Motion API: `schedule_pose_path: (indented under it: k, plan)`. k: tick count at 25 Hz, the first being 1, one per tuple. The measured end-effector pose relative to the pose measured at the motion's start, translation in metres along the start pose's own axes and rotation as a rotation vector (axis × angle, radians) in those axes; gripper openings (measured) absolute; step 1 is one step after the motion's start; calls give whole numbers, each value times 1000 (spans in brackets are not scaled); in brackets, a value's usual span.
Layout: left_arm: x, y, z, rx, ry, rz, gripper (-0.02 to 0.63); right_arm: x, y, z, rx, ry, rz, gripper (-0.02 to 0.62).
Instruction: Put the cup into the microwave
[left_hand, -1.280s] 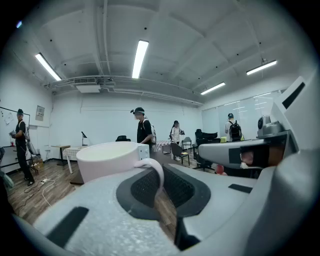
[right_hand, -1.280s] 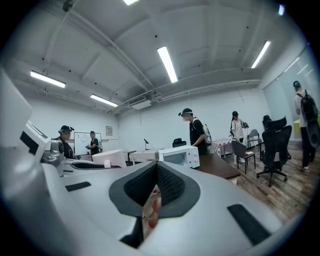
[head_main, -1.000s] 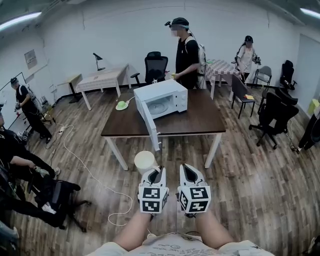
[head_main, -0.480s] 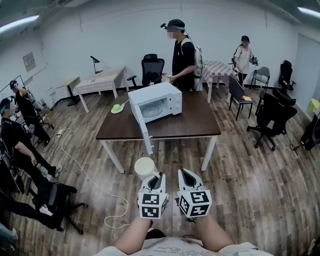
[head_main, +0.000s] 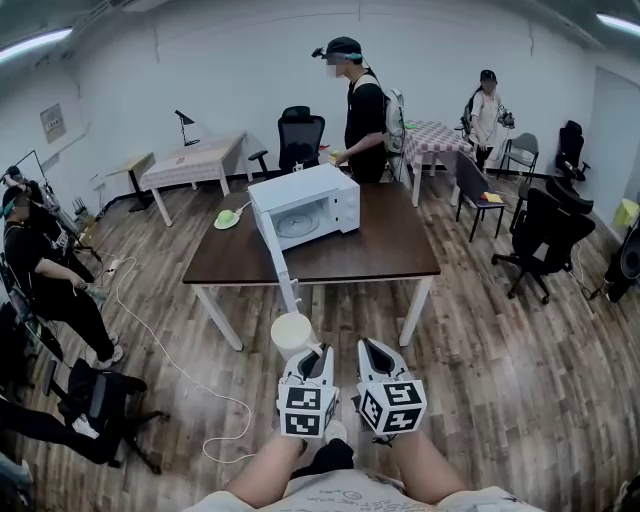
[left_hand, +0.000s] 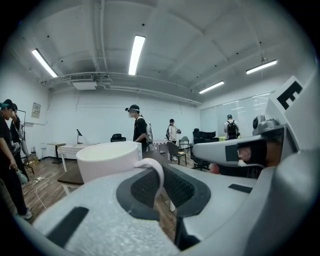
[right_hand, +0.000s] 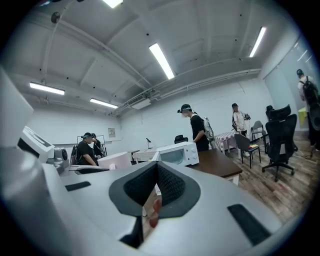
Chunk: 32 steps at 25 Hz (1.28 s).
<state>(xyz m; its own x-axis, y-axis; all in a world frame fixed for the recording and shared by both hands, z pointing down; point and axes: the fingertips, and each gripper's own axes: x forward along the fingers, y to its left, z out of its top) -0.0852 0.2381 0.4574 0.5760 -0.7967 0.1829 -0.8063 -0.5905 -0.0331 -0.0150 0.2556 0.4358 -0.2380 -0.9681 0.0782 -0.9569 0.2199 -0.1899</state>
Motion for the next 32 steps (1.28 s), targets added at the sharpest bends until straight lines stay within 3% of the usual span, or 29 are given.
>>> schedule_pose_path:
  k: [12,24,32]
  plan:
    - [106,37,28,11,-32,-48,32,97,-49,31,-87,-28,-28,12]
    - [202,95,51,16,-41,-78,32,214,-79,58,-58,-57,-21,12]
    - [247,127,43,-1,-31,-104,32,267,-90,48,-54,-35,-45,12]
